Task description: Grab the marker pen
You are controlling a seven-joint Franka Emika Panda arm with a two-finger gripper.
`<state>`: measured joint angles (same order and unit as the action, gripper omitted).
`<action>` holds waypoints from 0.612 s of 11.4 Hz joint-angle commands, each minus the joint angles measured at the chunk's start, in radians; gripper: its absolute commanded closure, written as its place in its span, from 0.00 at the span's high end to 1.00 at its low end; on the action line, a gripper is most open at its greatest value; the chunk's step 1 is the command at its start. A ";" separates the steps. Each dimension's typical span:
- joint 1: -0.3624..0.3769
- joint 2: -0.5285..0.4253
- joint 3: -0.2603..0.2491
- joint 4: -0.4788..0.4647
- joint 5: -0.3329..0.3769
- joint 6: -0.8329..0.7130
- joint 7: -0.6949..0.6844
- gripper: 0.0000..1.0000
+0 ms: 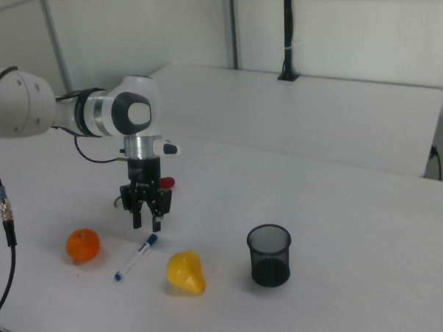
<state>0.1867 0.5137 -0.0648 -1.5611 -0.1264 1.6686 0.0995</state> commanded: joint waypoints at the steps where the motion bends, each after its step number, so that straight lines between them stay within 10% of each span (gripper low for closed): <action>1: -0.006 -0.027 0.002 -0.004 -0.021 -0.007 -0.014 1.00; 7: -0.142 -0.260 0.003 -0.028 0.147 0.009 -0.063 1.00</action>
<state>0.0928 0.3686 -0.0658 -1.5388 -0.0563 1.6686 0.0824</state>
